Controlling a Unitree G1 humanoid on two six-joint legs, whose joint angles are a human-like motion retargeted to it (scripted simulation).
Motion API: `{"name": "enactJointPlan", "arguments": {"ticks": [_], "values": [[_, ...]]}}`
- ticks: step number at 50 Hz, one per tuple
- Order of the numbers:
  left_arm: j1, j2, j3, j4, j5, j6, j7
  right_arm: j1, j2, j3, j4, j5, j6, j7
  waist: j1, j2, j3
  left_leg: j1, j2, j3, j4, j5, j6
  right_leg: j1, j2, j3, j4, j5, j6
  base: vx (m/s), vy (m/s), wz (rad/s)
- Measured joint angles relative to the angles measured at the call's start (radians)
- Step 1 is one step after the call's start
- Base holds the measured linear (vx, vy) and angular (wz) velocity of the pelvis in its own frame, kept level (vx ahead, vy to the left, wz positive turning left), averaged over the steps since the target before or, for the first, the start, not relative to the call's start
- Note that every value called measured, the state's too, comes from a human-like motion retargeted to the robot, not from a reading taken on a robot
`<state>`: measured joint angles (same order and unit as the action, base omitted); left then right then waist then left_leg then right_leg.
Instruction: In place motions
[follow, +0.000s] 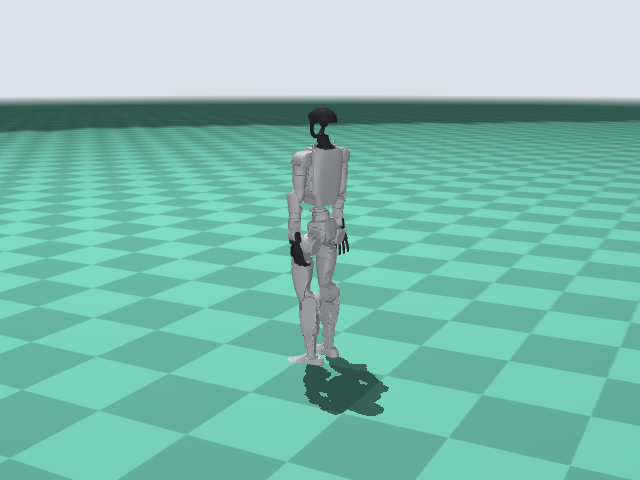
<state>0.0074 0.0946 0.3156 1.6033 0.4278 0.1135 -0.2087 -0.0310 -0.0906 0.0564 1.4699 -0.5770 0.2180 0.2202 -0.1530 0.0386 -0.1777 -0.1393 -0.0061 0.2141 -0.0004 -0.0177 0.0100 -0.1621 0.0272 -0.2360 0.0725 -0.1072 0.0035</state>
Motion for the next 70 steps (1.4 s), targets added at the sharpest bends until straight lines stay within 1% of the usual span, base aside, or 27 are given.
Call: {"name": "enactJointPlan", "arguments": {"ticks": [7,10,13,15,17,18,20,21,24,27,29,32,35,38,40,42,43,45,47,50,53,55,57,59,62,65,70], "values": [[-0.023,0.008,-0.004,-0.029,0.025,0.004,-0.041,0.003,-0.009,0.004,0.018,0.034,-0.003,-0.026,0.03,0.023,0.017,-0.027,0.023,-0.009,0.02,0.016,-0.025,0.008,0.014,-0.028,-0.004,0.013,-0.028,-0.04,-0.02,-0.01],[-0.06,0.016,-0.026,-0.065,0.048,0.015,-0.072,0.007,-0.015,-0.004,0.032,0.079,-0.013,-0.038,0.13,0.006,0.048,-0.057,0.035,0.013,0.059,0.025,-0.028,0.016,0.008,-0.019,0.008,0.007,-0.037,-0.08,-0.13,-0.36],[-0.115,0.023,-0.092,-0.107,0.058,0.012,-0.079,0.024,-0.028,-0.037,0.033,0.138,-0.025,-0.029,0.264,-0.029,0.099,-0.09,0.044,0.039,0.114,0.002,-0.035,0.029,-0.031,0.003,0.036,-0.029,-0.013,0.0,-0.21,0.32],[-0.153,0.023,-0.147,-0.128,0.053,0.003,-0.076,0.042,-0.038,-0.062,0.032,0.177,-0.032,-0.014,0.304,-0.045,0.109,-0.106,0.064,0.129,0.126,-0.054,-0.013,0.043,-0.067,-0.054,0.045,-0.062,0.011,0.09,-0.16,1.97],[-0.167,0.005,-0.176,-0.143,0.053,-0.01,-0.072,0.058,-0.048,-0.079,0.041,0.2,-0.028,0.001,0.321,-0.065,0.095,-0.09,0.112,0.339,0.118,-0.129,0.007,0.059,-0.109,-0.14,0.04,-0.086,0.039,0.36,-0.1,2.81],[-0.167,-0.007,-0.191,-0.147,0.057,-0.012,-0.069,0.065,-0.053,-0.095,0.046,0.206,-0.022,0.004,0.31,-0.075,0.087,-0.07,0.139,0.469,0.116,-0.157,-0.008,0.058,-0.125,-0.199,0.037,-0.089,0.039,0.49,-0.07,3.7],[-0.156,-0.023,-0.231,-0.157,0.077,-0.007,-0.058,0.077,-0.062,-0.137,0.055,0.187,0.006,-0.008,0.253,-0.088,0.066,-0.053,0.16,0.609,0.121,-0.187,-0.033,0.057,-0.162,-0.341,0.031,-0.09,0.043,0.43,-0.1,4.77],[-0.149,-0.015,-0.257,-0.163,0.094,-0.005,-0.051,0.083,-0.063,-0.15,0.052,0.161,0.018,-0.022,0.172,-0.084,0.054,-0.061,0.165,0.642,0.134,-0.182,-0.035,0.072,-0.168,-0.451,0.006,-0.085,0.043,0.4,-0.15,5.71],[-0.136,0.018,-0.306,-0.16,0.154,-0.023,-0.011,0.104,-0.08,-0.132,0.04,0.107,0.022,-0.046,0.066,-0.083,0.029,-0.06,0.181,0.726,0.171,-0.117,-0.006,0.11,-0.178,-0.625,-0.029,-0.094,0.066,0.57,-0.19,4.22],[-0.119,0.027,-0.273,-0.134,0.173,-0.065,0.029,0.122,-0.098,-0.117,0.039,0.058,0.023,-0.059,0.083,-0.079,0.017,-0.083,0.151,0.585,0.176,-0.008,0.031,0.145,-0.177,-0.704,-0.018,-0.103,0.096,0.63,-0.18,2.14],[-0.096,0.009,-0.214,-0.115,0.124,-0.069,0.026,0.128,-0.107,-0.121,0.046,0.03,0.037,-0.065,0.124,-0.074,0.015,-0.071,0.115,0.534,0.124,0.003,0.008,0.176,-0.17,-0.75,-0.005,-0.096,0.112,0.69,-0.13,1.32],[-0.054,-0.019,-0.129,-0.102,0.019,-0.061,0.032,0.123,-0.122,-0.126,0.051,0.006,0.061,-0.074,0.16,-0.06,-0.001,-0.055,0.056,0.488,0.05,0.022,0.032,0.221,-0.184,-0.819,0.028,-0.062,0.129,0.65,-0.09,1.27],[-0.015,-0.007,-0.124,-0.11,-0.018,-0.091,0.135,0.116,-0.126,-0.129,0.021,0.024,0.064,-0.103,0.15,-0.02,0.018,-0.054,0.039,0.368,0.05,0.026,0.036,0.278,-0.209,-0.841,0.117,0.026,0.137,0.66,-0.13,1.56],[-0.001,0.023,-0.158,-0.123,0.045,-0.094,0.215,0.118,-0.115,-0.144,-0.034,0.081,0.028,-0.11,0.113,0.074,0.053,-0.048,0.099,0.243,0.088,0.011,0.026,0.293,-0.268,-0.796,0.363,0.128,0.061,0.66,-0.17,1.98],[0.001,0.04,-0.155,-0.128,0.084,-0.079,0.204,0.116,-0.1,-0.139,-0.065,0.116,0.012,-0.094,0.082,0.107,0.059,-0.058,0.108,0.164,0.109,0.006,0.028,0.218,-0.334,-0.655,0.583,0.11,0.026,0.59,-0.22,1.96],[-0.003,0.068,-0.146,-0.121,0.122,-0.064,0.151,0.105,-0.063,-0.131,-0.087,0.165,0.013,-0.06,0.046,0.109,0.058,-0.072,0.082,0.069,0.112,0.023,0.041,0.092,-0.281,-0.398,0.716,0.029,0.094,0.4,-0.31,2.31],[-0.006,0.076,-0.143,-0.116,0.132,-0.052,0.136,0.099,-0.044,-0.133,-0.096,0.187,0.019,-0.052,0.04,0.109,0.064,-0.072,0.074,0.029,0.11,0.034,0.045,0.064,-0.213,-0.31,0.718,0.0,0.116,0.37,-0.39,2.47],[-0.02,0.093,-0.133,-0.108,0.134,-0.021,0.121,0.079,-0.009,-0.131,-0.115,0.216,0.027,-0.045,-0.01,0.119,0.092,-0.075,0.061,-0.092,0.113,0.06,0.049,0.013,-0.118,-0.28,0.737,-0.061,0.102,0.24,-0.38,2.93],[-0.034,0.109,-0.118,-0.097,0.108,-0.009,0.109,0.059,0.005,-0.086,-0.145,0.179,0.014,-0.025,-0.079,0.13,0.116,-0.088,0.046,-0.22,0.116,0.086,0.053,-0.024,-0.067,-0.301,0.712,-0.123,0.092,0.18,-0.41,3.25],[-0.048,0.13,-0.099,-0.085,0.064,-0.008,0.076,0.039,-0.002,0.01,-0.21,-0.002,-0.018,0.011,-0.182,0.134,0.135,-0.11,0.003,-0.392,0.129,0.109,0.064,-0.069,-0.028,-0.314,0.585,-0.202,0.104,0.1,-0.39,2.58],[-0.056,0.137,-0.068,-0.086,0.054,0.01,0.059,0.025,-0.018,0.078,-0.262,-0.174,-0.052,0.014,-0.03,0.01,0.14,-0.062,-0.072,-0.254,0.118,0.094,0.09,-0.035,-0.035,-0.125,0.329,-0.214,0.099,0.03,-0.29,-0.92],[-0.059,0.137,-0.073,-0.085,0.048,0.017,0.054,0.026,-0.024,0.096,-0.276,-0.219,-0.071,-0.007,0.032,-0.048,0.161,-0.024,-0.115,-0.215,0.112,0.089,0.1,-0.014,-0.023,-0.058,0.195,-0.098,-0.04,0.03,-0.14,-0.73],[-0.067,0.139,-0.092,-0.087,0.036,0.028,0.024,0.031,-0.021,0.09,-0.278,-0.227,-0.075,-0.019,0.084,-0.08,0.169,-0.016,-0.133,-0.18,0.114,0.087,0.11,0.006,-0.032,0.028,0.207,-0.103,0.041,-0.04,-0.09,-0.32],[-0.07,0.122,-0.109,-0.095,0.028,0.033,0.017,0.045,-0.013,0.061,-0.28,-0.202,-0.067,-0.009,0.081,-0.073,0.173,-0.019,-0.13,-0.198,0.117,0.092,0.117,0.015,-0.045,-0.104,0.19,-0.096,0.016,-0.18,-0.07,0.43],[-0.069,0.084,-0.119,-0.126,-0.005,0.017,0.026,0.054,0.001,0.027,-0.287,-0.121,-0.063,0.008,0.078,-0.054,0.182,-0.021,-0.101,-0.165,0.104,0.089,0.123,0.015,-0.035,-0.093,0.151,-0.05,0.052,-0.34,0.01,-0.61],[-0.06,0.051,-0.129,-0.16,-0.039,-0.001,0.012,0.055,0.009,0.032,-0.282,-0.037,-0.078,0.013,0.035,-0.026,0.174,-0.03,-0.061,-0.102,0.095,0.069,0.126,-0.004,-0.015,-0.082,0.125,-0.062,0.079,-0.46,0.18,-1.39],[-0.063,0.048,-0.185,-0.195,-0.008,-0.027,-0.031,0.029,-0.004,0.09,-0.278,-0.051,-0.064,0.044,-0.027,0.003,0.17,-0.012,0.018,0.121,0.081,0.008,0.117,0.014,-0.058,-0.371,0.077,-0.094,0.049,-0.6,0.43,-2.55]]}}
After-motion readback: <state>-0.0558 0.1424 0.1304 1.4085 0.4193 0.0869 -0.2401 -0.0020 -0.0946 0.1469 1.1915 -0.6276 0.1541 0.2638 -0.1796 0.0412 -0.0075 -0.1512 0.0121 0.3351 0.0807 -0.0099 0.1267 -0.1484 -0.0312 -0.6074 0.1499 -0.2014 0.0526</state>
